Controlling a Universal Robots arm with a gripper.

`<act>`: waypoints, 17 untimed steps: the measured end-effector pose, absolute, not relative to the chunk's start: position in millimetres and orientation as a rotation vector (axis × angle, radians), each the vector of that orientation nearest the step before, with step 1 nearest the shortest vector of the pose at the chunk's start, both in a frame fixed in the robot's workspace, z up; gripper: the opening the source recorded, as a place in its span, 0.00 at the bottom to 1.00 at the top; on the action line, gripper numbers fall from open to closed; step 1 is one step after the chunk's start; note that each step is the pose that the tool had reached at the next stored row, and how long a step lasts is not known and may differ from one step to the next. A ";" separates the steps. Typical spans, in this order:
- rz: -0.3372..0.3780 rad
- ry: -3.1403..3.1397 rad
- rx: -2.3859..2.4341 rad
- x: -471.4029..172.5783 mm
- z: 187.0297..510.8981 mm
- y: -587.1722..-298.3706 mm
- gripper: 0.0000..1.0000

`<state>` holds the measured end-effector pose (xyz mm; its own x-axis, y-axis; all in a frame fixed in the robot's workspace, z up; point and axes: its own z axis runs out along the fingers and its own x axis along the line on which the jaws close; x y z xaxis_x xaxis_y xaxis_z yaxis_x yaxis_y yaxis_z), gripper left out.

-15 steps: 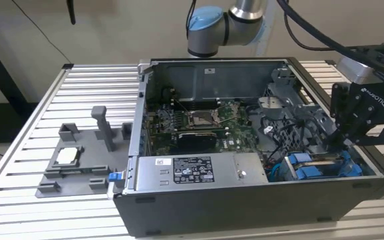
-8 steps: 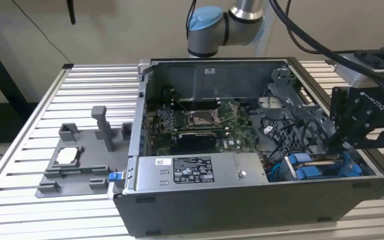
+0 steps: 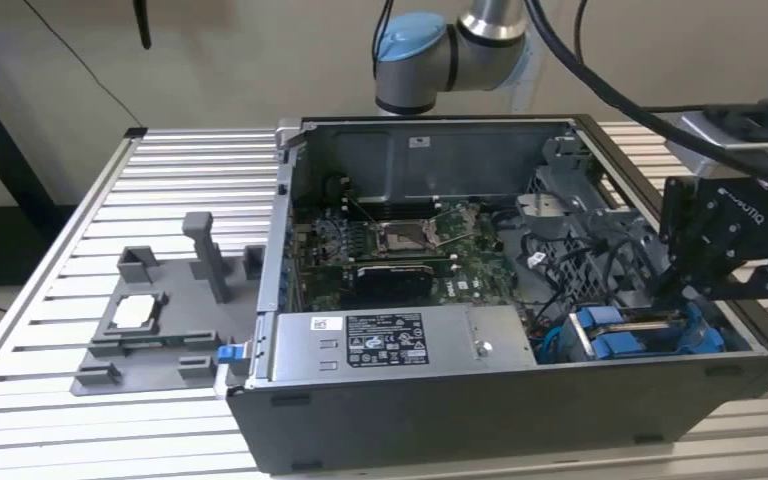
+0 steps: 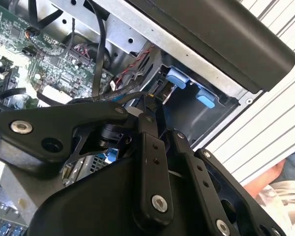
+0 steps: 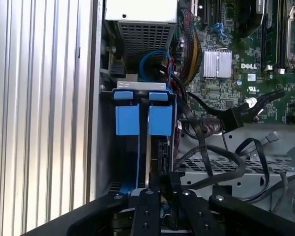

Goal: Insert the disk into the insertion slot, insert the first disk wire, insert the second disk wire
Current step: 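Insert the first disk wire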

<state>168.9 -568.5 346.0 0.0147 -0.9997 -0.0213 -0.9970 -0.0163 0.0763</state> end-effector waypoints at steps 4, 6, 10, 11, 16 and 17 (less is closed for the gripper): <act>-0.105 -2.184 2.205 168.9 345.3 -568.1 0.19; -0.102 -2.187 2.205 168.9 345.1 -567.9 0.19; -0.097 -2.197 2.201 168.9 344.2 -567.7 0.19; -0.097 -2.199 2.199 168.9 343.9 -567.7 0.19; -0.095 -2.212 2.190 168.9 342.4 -567.3 0.19; -0.094 -2.214 2.188 168.9 342.1 -567.2 0.19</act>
<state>168.9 -567.2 342.1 -0.0124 -0.9997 -0.0231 -0.9980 0.0110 0.0622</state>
